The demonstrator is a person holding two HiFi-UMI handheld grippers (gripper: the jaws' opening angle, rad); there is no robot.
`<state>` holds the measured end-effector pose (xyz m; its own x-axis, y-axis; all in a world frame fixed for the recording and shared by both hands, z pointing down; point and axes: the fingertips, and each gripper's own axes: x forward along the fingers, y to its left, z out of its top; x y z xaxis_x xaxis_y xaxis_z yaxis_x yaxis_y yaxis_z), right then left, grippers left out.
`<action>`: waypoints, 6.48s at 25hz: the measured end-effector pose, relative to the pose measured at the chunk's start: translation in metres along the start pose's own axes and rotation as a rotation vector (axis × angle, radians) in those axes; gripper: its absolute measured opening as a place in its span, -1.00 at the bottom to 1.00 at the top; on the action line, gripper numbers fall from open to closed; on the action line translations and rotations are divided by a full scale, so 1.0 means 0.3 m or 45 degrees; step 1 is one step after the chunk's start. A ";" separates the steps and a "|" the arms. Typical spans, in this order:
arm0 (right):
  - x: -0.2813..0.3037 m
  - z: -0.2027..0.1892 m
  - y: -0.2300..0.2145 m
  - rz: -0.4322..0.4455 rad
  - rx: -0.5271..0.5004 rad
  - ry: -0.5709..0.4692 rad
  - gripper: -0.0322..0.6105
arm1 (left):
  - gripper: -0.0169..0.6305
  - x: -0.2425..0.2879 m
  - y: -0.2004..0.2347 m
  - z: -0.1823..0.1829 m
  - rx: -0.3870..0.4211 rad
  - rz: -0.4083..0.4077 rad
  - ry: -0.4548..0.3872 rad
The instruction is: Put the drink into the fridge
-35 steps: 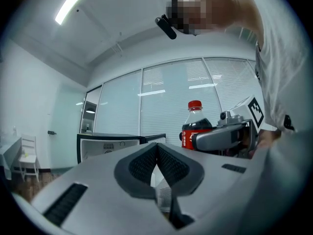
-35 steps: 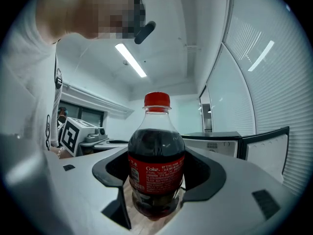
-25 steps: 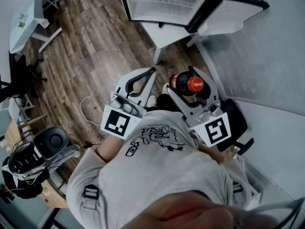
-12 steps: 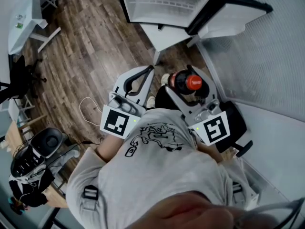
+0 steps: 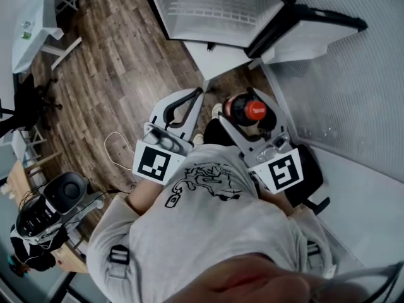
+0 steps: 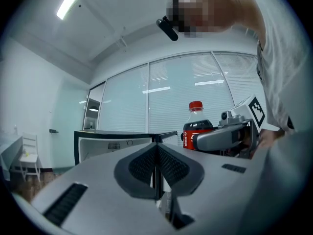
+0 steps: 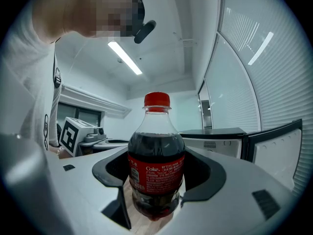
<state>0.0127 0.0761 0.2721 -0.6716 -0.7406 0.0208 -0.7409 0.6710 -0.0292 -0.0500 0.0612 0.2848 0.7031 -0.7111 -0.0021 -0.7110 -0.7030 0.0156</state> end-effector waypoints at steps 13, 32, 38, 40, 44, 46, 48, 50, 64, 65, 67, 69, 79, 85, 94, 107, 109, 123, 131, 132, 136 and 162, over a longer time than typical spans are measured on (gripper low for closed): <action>0.112 0.016 -0.269 0.055 -0.002 0.027 0.10 | -0.93 0.277 0.090 0.032 -0.009 0.044 -0.015; 0.199 0.017 -0.513 0.180 0.004 0.024 0.10 | -0.93 0.537 0.134 0.030 0.008 0.108 -0.003; 0.231 -0.001 -0.506 0.186 0.000 0.034 0.10 | -0.94 0.529 0.174 0.036 0.019 0.110 -0.015; 0.241 -0.005 -0.497 0.175 -0.007 0.032 0.10 | -0.94 0.524 0.187 0.041 0.020 0.101 -0.031; 0.258 -0.004 -0.475 0.148 -0.016 0.022 0.10 | -0.93 0.517 0.205 0.040 0.018 0.070 -0.041; 0.270 0.001 -0.462 0.131 -0.023 0.018 0.10 | -0.94 0.512 0.213 0.044 0.012 0.045 -0.047; 0.283 0.003 -0.450 0.118 -0.026 0.018 0.10 | -0.94 0.506 0.219 0.047 0.009 0.019 -0.051; 0.294 0.002 -0.440 0.104 -0.027 0.017 0.10 | -0.94 0.501 0.225 0.048 0.010 -0.005 -0.053; 0.381 -0.078 -0.407 0.044 -0.068 0.010 0.10 | -0.94 0.469 0.279 -0.033 0.013 -0.122 -0.033; 0.386 -0.086 -0.410 0.041 -0.072 0.010 0.10 | -0.94 0.470 0.286 -0.040 0.020 -0.121 -0.035; 0.396 -0.105 -0.418 0.035 -0.079 0.012 0.10 | -0.94 0.472 0.300 -0.058 0.028 -0.119 -0.035; 0.410 -0.122 -0.430 0.027 -0.090 0.017 0.10 | -0.94 0.480 0.317 -0.074 0.028 -0.114 -0.035; 0.477 -0.246 -0.501 -0.003 -0.091 0.028 0.10 | -0.94 0.544 0.390 -0.212 0.050 -0.106 0.007; 0.547 -0.319 -0.577 -0.004 -0.116 0.041 0.10 | -0.94 0.637 0.477 -0.301 0.067 -0.076 -0.011; 0.653 -0.388 -0.682 -0.028 -0.103 0.048 0.10 | -0.94 0.746 0.564 -0.353 0.083 -0.047 0.009; 0.790 -0.458 -0.846 -0.068 -0.123 0.056 0.10 | -0.94 0.909 0.670 -0.440 0.129 -0.079 0.006; 0.805 -0.466 -0.869 -0.073 -0.110 0.060 0.10 | -0.94 0.932 0.685 -0.444 0.124 -0.078 0.011; 0.903 -0.517 -0.998 -0.097 -0.072 0.051 0.10 | -0.94 1.055 0.767 -0.496 0.153 -0.070 0.049; 0.942 -0.553 -1.035 -0.108 -0.063 0.071 0.10 | -0.94 1.089 0.795 -0.515 0.151 -0.065 0.057; 0.947 -0.556 -1.040 -0.111 -0.061 0.072 0.10 | -0.94 1.091 0.799 -0.513 0.151 -0.064 0.055; 0.964 -0.570 -1.053 -0.117 -0.060 0.070 0.10 | -0.94 1.097 0.807 -0.518 0.146 -0.057 0.050; 0.887 -0.579 -1.034 -0.183 0.044 0.072 0.21 | -0.94 1.046 0.783 -0.532 0.084 -0.020 0.104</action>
<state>0.0623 -0.3231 0.4604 -0.5590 -0.8249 0.0834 -0.8291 0.5562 -0.0561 0.0058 -0.3255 0.4474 0.7108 -0.6988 0.0801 -0.6974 -0.7150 -0.0495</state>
